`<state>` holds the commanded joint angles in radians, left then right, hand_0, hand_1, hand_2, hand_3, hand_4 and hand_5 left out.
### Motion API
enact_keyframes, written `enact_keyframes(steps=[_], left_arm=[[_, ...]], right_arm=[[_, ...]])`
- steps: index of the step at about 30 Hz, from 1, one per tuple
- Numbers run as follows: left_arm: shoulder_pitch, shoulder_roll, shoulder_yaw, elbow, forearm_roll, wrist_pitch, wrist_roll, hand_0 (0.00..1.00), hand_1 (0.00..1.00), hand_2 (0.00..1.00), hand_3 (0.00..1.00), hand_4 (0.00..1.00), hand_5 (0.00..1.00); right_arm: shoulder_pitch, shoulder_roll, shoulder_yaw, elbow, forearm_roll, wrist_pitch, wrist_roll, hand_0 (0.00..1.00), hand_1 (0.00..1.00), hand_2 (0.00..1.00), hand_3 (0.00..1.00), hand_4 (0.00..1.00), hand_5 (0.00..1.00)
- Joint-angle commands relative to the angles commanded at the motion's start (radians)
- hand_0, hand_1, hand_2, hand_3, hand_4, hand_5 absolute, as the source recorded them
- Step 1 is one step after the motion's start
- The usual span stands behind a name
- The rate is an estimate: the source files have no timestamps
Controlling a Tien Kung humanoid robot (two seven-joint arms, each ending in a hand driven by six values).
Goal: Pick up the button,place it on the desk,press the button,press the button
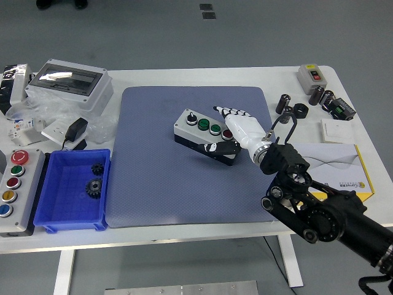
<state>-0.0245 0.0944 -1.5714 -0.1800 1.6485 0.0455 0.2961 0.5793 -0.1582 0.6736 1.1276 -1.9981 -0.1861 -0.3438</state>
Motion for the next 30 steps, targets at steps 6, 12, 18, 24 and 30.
enact_keyframes(steps=[6,12,18,24,30], left_arm=[[0.0,0.001,0.002,0.0,-0.002,0.0,-0.002,0.62,0.61,0.542,0.609,0.629,0.196],[-0.001,0.002,0.007,0.0,-0.008,0.0,-0.004,0.62,0.61,0.542,0.609,0.629,0.193],[-0.001,0.002,0.01,0.0,-0.009,-0.001,-0.004,0.62,0.61,0.542,0.609,0.627,0.188],[0.0,0.002,0.009,0.0,-0.004,-0.002,-0.004,0.62,0.61,0.543,0.607,0.624,0.184],[0.0,0.001,0.01,0.0,0.0,-0.004,-0.004,0.62,0.61,0.543,0.605,0.623,0.181]], right_arm=[[0.013,0.005,-0.021,-0.014,-0.017,-0.01,-0.019,0.998,0.998,0.998,0.998,0.998,0.669],[0.024,0.014,-0.061,-0.03,-0.03,-0.011,-0.036,0.947,0.928,0.99,0.998,0.998,0.667],[0.028,0.021,-0.076,-0.049,-0.029,-0.016,-0.038,0.692,0.78,0.889,0.998,0.998,0.64],[0.028,0.026,-0.081,-0.067,-0.019,-0.026,-0.032,0.48,0.704,0.837,0.998,0.998,0.515],[0.029,0.029,-0.089,-0.082,-0.008,-0.037,-0.028,0.415,0.678,0.8,0.998,0.998,0.491]])
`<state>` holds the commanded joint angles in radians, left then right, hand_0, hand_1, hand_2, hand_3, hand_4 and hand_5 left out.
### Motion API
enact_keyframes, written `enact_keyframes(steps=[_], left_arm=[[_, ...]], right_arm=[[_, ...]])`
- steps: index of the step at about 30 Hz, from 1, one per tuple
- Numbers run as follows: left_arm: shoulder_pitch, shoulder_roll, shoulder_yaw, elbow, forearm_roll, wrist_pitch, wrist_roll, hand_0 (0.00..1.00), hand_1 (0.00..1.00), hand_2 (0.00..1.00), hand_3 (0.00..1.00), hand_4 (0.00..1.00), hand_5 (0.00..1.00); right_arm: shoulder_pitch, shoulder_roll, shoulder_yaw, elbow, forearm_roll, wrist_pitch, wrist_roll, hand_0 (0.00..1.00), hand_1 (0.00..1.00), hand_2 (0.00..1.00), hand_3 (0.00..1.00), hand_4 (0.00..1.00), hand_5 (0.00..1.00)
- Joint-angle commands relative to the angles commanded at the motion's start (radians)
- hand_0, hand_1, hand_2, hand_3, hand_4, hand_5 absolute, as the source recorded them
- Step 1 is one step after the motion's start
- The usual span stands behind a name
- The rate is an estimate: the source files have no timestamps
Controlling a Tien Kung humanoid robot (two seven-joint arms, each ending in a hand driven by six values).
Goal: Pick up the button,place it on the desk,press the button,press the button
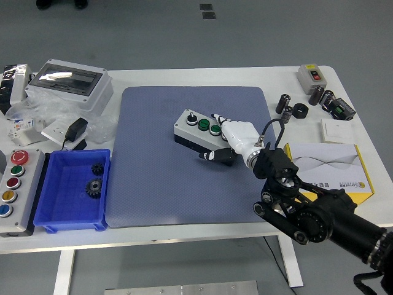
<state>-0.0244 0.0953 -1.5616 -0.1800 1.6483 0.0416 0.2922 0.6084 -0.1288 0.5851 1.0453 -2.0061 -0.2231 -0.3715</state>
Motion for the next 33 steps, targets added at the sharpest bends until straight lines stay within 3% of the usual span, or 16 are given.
enact_keyframes(steps=[15,16,21,22,27,28,33], left_arm=[[-0.003,0.002,0.007,0.0,-0.005,-0.001,-0.005,0.618,0.61,0.544,0.604,0.623,0.179],[-0.003,0.003,0.008,0.0,-0.006,-0.001,-0.006,0.619,0.61,0.545,0.605,0.622,0.177],[-0.005,0.002,0.01,0.0,-0.009,-0.002,-0.007,0.619,0.61,0.545,0.605,0.622,0.177],[-0.005,0.002,0.011,0.0,-0.009,-0.002,-0.008,0.619,0.61,0.546,0.606,0.622,0.18],[-0.005,0.002,0.011,0.0,-0.009,-0.002,-0.008,0.619,0.61,0.546,0.606,0.622,0.18],[-0.005,0.002,0.011,0.0,-0.009,-0.002,-0.008,0.619,0.61,0.548,0.608,0.63,0.194],[-0.005,0.001,0.011,0.0,-0.007,-0.002,-0.009,0.619,0.61,0.548,0.608,0.63,0.194]], right_arm=[[0.005,0.002,-0.038,-0.013,-0.022,-0.076,-0.002,0.361,0.623,0.741,0.966,0.998,0.476],[0.005,0.002,-0.042,-0.013,-0.028,-0.081,-0.003,0.274,0.53,0.626,0.818,0.813,0.266],[0.006,0.001,-0.055,-0.012,-0.04,-0.083,-0.006,0.274,0.53,0.626,0.818,0.813,0.266],[0.007,0.001,-0.057,-0.012,-0.041,-0.081,-0.007,0.264,0.487,0.542,0.659,0.48,0.118],[0.008,0.001,-0.065,-0.014,-0.043,-0.081,-0.007,0.264,0.487,0.542,0.659,0.48,0.118],[0.008,0.001,-0.066,-0.014,-0.044,-0.082,-0.006,0.232,0.434,0.443,0.504,0.378,0.002],[0.009,0.0,-0.068,-0.015,-0.046,-0.092,0.003,0.232,0.434,0.443,0.504,0.378,0.002]])
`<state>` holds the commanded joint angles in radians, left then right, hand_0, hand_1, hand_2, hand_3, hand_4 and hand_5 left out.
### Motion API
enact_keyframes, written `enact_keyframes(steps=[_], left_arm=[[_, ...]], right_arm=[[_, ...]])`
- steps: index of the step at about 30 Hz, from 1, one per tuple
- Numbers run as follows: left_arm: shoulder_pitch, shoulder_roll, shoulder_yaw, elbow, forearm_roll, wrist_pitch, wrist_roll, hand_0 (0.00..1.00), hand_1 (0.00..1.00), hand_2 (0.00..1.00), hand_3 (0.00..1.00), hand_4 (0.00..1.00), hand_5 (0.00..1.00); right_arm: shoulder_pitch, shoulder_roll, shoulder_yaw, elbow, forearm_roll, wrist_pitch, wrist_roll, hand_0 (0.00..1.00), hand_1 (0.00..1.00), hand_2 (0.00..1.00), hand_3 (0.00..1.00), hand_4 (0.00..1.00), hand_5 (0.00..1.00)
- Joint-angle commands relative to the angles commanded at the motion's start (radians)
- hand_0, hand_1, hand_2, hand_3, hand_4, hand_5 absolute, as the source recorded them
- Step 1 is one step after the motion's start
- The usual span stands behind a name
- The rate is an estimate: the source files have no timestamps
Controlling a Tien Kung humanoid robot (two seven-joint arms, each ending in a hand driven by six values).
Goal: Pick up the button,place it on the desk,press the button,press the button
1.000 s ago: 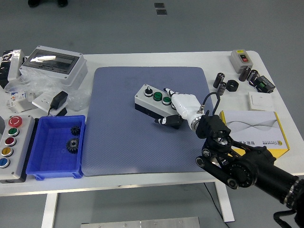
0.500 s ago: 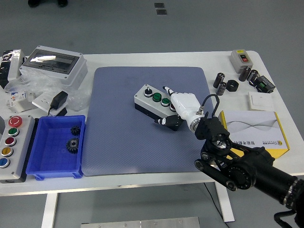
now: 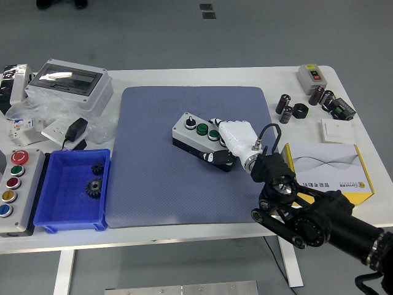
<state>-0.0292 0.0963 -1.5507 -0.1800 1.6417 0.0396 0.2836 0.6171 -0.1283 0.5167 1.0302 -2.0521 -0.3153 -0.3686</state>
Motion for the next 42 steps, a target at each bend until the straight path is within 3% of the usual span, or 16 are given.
enact_keyframes(steps=[1,6,7,17,21,26,30,42], left_arm=[[0.0,0.0,0.0,0.0,0.0,0.0,0.0,0.619,0.61,0.548,0.608,0.628,0.194],[0.001,0.0,0.0,0.0,0.001,0.001,-0.002,0.619,0.61,0.548,0.608,0.628,0.194],[0.0,-0.001,-0.001,0.0,0.001,0.001,-0.003,0.618,0.61,0.549,0.609,0.634,0.205],[0.0,-0.002,-0.004,0.0,0.004,0.005,-0.009,0.618,0.61,0.55,0.611,0.639,0.214],[0.001,-0.003,-0.008,0.0,0.006,0.006,-0.009,0.618,0.61,0.551,0.612,0.644,0.226],[0.004,-0.004,-0.014,0.0,0.011,0.006,-0.007,0.618,0.61,0.553,0.613,0.652,0.243],[0.005,-0.005,-0.019,0.0,0.015,0.007,-0.007,0.618,0.61,0.553,0.613,0.652,0.243],[0.003,-0.005,-0.013,0.0,0.011,0.006,-0.008,0.618,0.61,0.556,0.614,0.657,0.252]], right_arm=[[0.0,0.0,0.0,0.001,-0.001,-0.002,0.002,0.21,0.396,0.413,0.464,0.291,0.002],[0.001,-0.006,0.002,0.01,-0.01,-0.024,0.021,0.21,0.396,0.413,0.464,0.291,0.002],[0.001,-0.008,0.003,0.013,-0.012,-0.031,0.026,0.204,0.381,0.396,0.449,0.235,0.002],[0.005,-0.054,0.013,0.079,0.014,-0.081,0.119,0.2,0.374,0.389,0.45,0.228,0.002],[0.004,-0.112,0.001,0.156,0.086,-0.051,0.2,0.189,0.352,0.379,0.442,0.201,0.002],[-0.002,-0.197,-0.027,0.265,0.154,0.029,0.281,0.153,0.318,0.372,0.433,0.182,0.002],[-0.005,-0.229,-0.056,0.328,0.143,0.045,0.303,0.153,0.318,0.372,0.433,0.182,0.002],[0.009,-0.212,-0.121,0.23,0.05,0.027,0.357,0.166,0.328,0.375,0.449,0.199,0.002]])
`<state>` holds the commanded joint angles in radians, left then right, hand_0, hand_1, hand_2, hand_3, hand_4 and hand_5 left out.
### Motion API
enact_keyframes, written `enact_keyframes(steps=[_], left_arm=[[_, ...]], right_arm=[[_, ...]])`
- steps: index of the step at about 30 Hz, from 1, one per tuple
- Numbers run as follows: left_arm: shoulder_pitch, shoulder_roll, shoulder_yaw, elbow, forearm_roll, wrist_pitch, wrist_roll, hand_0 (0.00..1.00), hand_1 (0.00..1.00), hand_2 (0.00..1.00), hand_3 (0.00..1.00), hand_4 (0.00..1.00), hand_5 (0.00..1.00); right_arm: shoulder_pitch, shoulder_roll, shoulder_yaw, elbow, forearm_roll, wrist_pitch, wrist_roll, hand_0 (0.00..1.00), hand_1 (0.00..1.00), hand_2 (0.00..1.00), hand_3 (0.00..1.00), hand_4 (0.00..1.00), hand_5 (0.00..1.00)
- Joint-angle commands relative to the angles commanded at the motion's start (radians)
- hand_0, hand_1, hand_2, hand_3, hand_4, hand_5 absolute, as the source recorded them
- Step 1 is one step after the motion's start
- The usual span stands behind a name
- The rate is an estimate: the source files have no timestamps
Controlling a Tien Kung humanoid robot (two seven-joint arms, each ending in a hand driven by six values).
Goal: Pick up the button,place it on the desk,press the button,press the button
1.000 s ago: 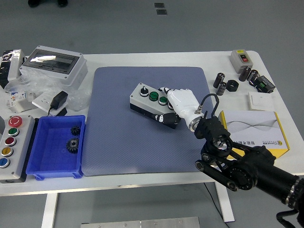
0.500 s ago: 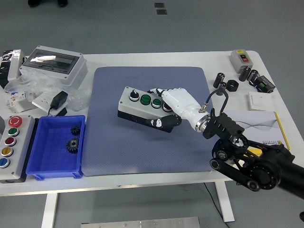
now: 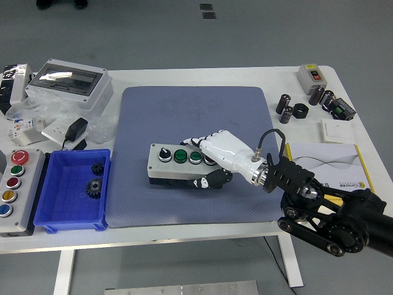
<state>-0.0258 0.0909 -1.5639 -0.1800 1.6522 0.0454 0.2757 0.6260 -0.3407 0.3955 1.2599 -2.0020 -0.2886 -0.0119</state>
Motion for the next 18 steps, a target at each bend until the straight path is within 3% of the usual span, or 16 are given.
enact_keyframes(steps=[6,7,12,13,18], left_arm=[[0.001,-0.001,0.004,0.0,-0.005,0.0,0.0,0.618,0.61,0.557,0.614,0.658,0.258],[0.001,-0.001,0.004,0.0,-0.004,0.0,0.0,0.618,0.61,0.557,0.615,0.658,0.261],[0.002,0.0,0.004,0.0,-0.004,0.0,0.0,0.618,0.61,0.557,0.615,0.658,0.261],[0.002,0.0,0.004,0.0,-0.004,-0.001,0.0,0.618,0.61,0.557,0.614,0.659,0.263],[0.003,0.0,0.004,0.0,-0.004,0.0,-0.001,0.618,0.61,0.557,0.614,0.659,0.263]], right_arm=[[-0.005,0.008,0.001,-0.043,0.004,0.004,0.012,0.198,0.345,0.383,0.461,0.219,0.002],[-0.005,0.008,0.003,-0.044,0.008,0.008,0.013,0.271,0.362,0.381,0.465,0.228,0.002],[-0.006,0.007,0.014,-0.036,0.039,0.032,0.016,0.271,0.362,0.381,0.465,0.228,0.002],[-0.007,0.006,0.015,-0.033,0.049,0.037,0.016,0.397,0.409,0.394,0.478,0.259,0.002],[-0.009,0.003,0.026,-0.022,0.078,0.061,0.013,0.397,0.409,0.394,0.478,0.259,0.002]])
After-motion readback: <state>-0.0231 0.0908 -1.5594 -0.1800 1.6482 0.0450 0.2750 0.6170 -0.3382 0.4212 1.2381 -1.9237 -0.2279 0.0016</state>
